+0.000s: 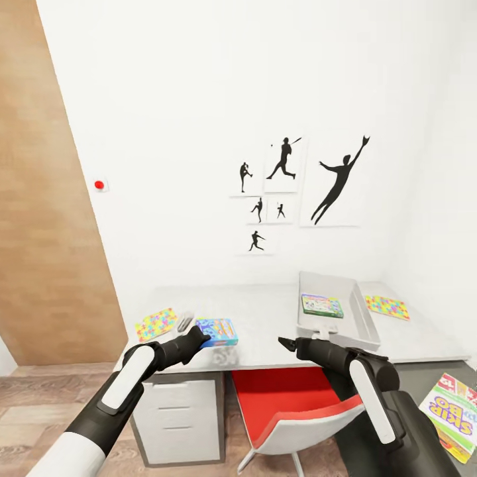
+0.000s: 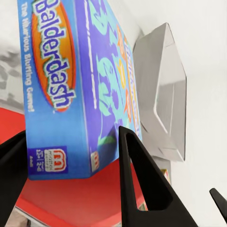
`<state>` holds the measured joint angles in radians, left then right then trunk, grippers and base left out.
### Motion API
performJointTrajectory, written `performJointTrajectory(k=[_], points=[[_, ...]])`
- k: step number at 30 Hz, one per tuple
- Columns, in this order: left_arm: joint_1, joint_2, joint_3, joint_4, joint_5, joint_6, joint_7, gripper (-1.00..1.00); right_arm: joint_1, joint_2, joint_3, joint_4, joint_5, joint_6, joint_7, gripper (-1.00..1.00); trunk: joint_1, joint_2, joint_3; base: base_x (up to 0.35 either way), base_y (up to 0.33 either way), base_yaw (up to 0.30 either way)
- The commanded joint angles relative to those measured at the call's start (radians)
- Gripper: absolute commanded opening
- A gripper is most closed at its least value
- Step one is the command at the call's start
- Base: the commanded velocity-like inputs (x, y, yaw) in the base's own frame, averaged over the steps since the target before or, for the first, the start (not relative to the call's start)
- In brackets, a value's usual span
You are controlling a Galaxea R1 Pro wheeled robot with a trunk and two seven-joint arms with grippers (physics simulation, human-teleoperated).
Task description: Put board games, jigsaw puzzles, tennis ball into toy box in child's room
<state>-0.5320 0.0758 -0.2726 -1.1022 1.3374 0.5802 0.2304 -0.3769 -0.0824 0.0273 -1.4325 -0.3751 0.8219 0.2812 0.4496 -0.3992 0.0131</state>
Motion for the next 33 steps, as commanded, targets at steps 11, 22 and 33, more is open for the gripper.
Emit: performJointTrajectory(k=[11, 22, 33], points=[[0.0, 0.001, -0.002, -0.002, 0.011, -0.001, 0.009, -1.0, 0.0, 0.0, 0.0, -0.001, 0.004, 0.003, 0.004, 1.0, 0.0, -0.001, 0.0, 0.064, -0.123, -0.023], [0.0, 0.001, -0.003, -0.002, 0.011, -0.002, 0.009, -1.0, 0.0, -0.002, 0.0, -0.002, 0.004, 0.003, 0.004, 1.0, 0.0, -0.001, 0.0, 0.091, -0.119, -0.013], [0.0, 0.001, -0.002, -0.002, 0.011, -0.002, 0.009, -1.0, 0.0, -0.003, 0.0, -0.002, 0.004, 0.003, 0.004, 1.0, 0.0, -0.001, 0.0, 0.01, -0.012, -0.006]])
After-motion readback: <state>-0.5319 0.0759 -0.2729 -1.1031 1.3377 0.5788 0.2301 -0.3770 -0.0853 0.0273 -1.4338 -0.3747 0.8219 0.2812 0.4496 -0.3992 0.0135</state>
